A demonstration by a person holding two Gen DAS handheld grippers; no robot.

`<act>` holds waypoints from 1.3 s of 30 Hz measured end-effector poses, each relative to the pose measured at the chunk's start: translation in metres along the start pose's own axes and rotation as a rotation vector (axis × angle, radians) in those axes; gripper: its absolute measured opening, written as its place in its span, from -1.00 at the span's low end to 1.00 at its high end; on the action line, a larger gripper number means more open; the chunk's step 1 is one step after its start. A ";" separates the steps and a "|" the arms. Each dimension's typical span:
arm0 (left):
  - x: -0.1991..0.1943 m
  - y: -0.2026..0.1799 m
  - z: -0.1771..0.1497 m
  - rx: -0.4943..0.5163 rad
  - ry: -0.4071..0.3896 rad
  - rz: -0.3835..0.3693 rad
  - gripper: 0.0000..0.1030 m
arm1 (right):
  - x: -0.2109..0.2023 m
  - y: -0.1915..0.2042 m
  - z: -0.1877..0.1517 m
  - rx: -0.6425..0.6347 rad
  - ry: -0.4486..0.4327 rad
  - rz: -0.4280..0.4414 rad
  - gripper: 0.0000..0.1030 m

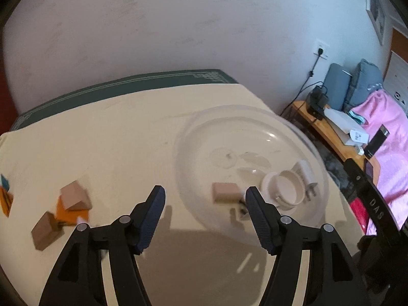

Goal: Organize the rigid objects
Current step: 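Lower the wooden square into the clear bowl and open the left gripper, then move the left gripper back toward the pale card and remaining blocks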

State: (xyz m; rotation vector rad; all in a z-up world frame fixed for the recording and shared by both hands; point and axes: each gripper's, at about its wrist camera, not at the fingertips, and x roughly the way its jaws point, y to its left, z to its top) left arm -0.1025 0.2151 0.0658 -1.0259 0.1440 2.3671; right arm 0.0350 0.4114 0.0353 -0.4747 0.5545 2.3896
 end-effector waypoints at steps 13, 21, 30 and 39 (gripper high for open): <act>-0.036 0.040 -0.026 -0.054 -0.034 0.087 0.29 | -0.003 0.003 -0.001 -0.022 -0.019 -0.005 0.30; -0.056 0.064 -0.037 -0.098 -0.051 0.109 0.29 | -0.006 0.007 -0.003 -0.037 -0.033 -0.008 0.30; -0.063 0.083 -0.060 -0.120 -0.036 0.138 0.29 | -0.015 0.017 -0.005 -0.073 -0.047 -0.004 0.30; -0.056 0.097 -0.072 -0.130 -0.017 0.157 0.29 | -0.044 0.046 -0.026 -0.125 -0.008 0.118 0.40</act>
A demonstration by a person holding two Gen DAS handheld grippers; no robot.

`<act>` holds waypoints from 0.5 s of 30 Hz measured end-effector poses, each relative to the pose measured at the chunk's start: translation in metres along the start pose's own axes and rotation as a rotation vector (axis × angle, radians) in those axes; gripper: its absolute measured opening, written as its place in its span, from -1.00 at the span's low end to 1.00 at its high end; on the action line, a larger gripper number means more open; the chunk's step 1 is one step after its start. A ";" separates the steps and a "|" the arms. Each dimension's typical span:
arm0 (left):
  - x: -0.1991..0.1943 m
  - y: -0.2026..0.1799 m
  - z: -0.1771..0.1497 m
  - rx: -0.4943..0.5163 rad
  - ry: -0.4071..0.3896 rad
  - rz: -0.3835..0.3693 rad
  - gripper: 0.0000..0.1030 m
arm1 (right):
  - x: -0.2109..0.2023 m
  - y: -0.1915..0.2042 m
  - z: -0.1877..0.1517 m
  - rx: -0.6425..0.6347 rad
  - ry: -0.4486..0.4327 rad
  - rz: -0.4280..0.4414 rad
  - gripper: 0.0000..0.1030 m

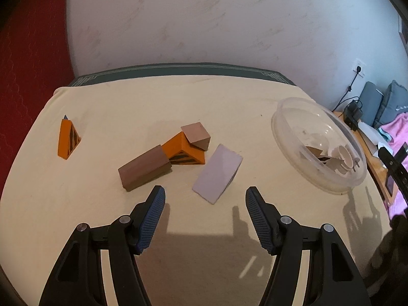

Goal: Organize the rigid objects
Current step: 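Move the left gripper back toward the pale card and remaining blocks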

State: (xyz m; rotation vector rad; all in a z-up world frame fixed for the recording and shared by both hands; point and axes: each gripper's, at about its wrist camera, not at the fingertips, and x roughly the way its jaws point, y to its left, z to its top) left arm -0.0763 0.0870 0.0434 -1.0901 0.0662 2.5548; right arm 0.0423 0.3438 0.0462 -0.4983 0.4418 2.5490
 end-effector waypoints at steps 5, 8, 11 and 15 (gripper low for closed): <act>0.011 -0.008 0.002 0.064 0.004 -0.008 0.29 | -0.010 0.028 -0.014 -0.064 0.031 0.095 0.42; 0.020 -0.009 0.006 0.087 0.010 0.000 0.29 | -0.012 0.041 -0.023 -0.102 0.060 0.147 0.43; 0.027 -0.008 0.009 0.095 0.019 0.001 0.29 | -0.012 0.049 -0.031 -0.137 0.090 0.185 0.45; 0.036 -0.008 0.012 0.117 0.029 0.007 0.29 | -0.008 0.056 -0.039 -0.154 0.148 0.246 0.46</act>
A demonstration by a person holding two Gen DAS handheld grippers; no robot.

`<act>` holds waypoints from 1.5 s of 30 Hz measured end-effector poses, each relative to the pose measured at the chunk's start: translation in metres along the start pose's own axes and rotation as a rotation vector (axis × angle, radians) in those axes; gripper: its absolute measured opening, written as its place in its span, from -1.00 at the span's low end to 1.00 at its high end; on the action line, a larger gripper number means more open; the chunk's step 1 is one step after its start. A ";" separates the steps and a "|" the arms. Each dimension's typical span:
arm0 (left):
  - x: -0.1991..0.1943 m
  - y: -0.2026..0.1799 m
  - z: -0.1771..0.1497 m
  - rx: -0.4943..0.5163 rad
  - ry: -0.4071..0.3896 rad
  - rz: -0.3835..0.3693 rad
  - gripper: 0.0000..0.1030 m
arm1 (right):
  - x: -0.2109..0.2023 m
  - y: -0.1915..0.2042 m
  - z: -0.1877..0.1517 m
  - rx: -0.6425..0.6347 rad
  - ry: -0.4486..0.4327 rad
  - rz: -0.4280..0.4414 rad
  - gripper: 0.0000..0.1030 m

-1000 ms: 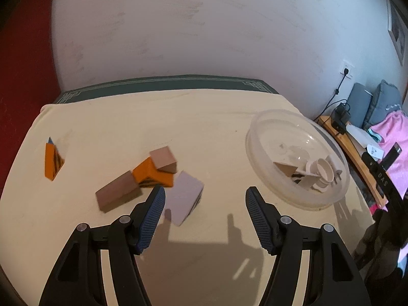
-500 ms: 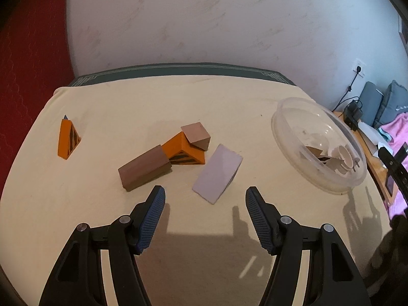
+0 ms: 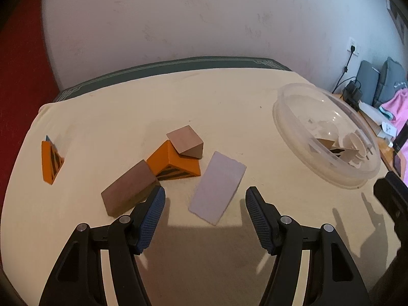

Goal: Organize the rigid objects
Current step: 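Move the left gripper back toward the pale card and remaining blocks, then grasp the pale card with the left gripper and lift it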

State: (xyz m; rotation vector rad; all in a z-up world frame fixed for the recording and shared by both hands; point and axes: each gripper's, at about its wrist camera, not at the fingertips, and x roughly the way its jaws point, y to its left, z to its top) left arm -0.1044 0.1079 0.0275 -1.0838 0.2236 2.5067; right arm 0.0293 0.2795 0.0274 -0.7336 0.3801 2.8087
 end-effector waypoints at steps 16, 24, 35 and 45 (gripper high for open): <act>0.022 -0.004 0.003 0.026 0.052 -0.004 0.05 | 0.013 -0.007 -0.005 0.052 0.095 0.044 0.47; 0.017 -0.005 -0.001 0.035 0.029 -0.004 -0.18 | 0.014 -0.007 -0.004 0.050 0.100 0.042 0.47; -0.019 0.021 -0.019 -0.098 0.000 -0.001 -0.39 | 0.017 -0.005 -0.005 0.035 0.114 0.032 0.47; -0.037 0.051 -0.035 -0.174 -0.024 0.007 -0.39 | 0.020 0.000 -0.005 0.008 0.129 -0.004 0.47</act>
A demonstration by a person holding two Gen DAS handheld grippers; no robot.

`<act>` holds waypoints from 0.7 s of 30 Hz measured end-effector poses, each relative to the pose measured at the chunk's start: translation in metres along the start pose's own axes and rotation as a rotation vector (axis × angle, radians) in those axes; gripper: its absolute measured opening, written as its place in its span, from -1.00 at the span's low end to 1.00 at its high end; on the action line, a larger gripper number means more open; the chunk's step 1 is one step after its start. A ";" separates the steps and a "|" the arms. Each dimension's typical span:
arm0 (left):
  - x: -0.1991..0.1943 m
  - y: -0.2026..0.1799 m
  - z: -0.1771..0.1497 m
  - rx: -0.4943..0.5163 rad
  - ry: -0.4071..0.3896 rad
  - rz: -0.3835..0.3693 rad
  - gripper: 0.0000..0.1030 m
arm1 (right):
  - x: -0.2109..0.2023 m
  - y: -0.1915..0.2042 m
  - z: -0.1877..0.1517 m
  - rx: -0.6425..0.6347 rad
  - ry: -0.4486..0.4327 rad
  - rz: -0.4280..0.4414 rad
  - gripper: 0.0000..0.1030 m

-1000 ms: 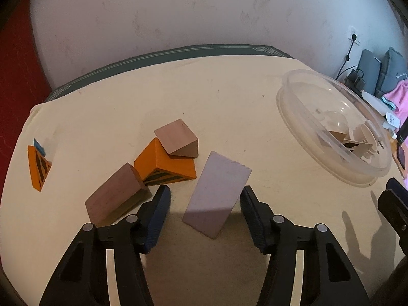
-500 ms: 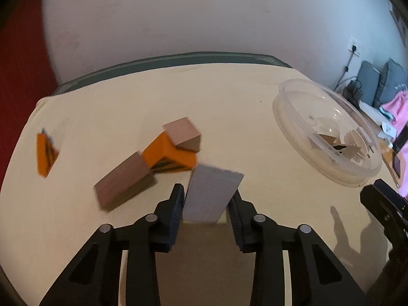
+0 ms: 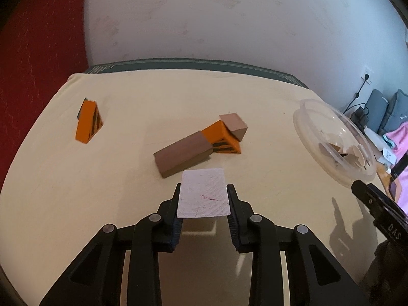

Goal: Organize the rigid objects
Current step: 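Grasp the pale card with the left gripper and lift it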

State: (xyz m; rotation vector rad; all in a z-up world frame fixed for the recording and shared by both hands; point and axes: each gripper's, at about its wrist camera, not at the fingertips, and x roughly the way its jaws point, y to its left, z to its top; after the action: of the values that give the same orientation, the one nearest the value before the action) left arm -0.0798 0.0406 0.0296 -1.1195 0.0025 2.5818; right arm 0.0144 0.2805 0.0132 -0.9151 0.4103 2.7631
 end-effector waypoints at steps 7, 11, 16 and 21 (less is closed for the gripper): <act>0.004 0.006 -0.012 -0.010 0.033 -0.015 -0.37 | 0.000 -0.001 0.000 0.005 0.002 -0.020 0.47; 0.008 0.006 -0.014 -0.017 0.049 -0.008 -0.34 | 0.001 -0.001 -0.001 0.007 0.003 -0.025 0.47; 0.007 0.005 -0.016 -0.015 0.043 -0.007 -0.34 | 0.000 -0.001 0.000 0.005 0.003 -0.029 0.47; 0.004 0.008 -0.020 -0.019 0.049 -0.016 -0.32 | 0.000 0.004 0.000 -0.017 -0.001 -0.039 0.47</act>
State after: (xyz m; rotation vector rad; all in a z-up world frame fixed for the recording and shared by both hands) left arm -0.0706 0.0315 0.0115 -1.1843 -0.0204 2.5448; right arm 0.0136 0.2766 0.0141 -0.9156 0.3652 2.7354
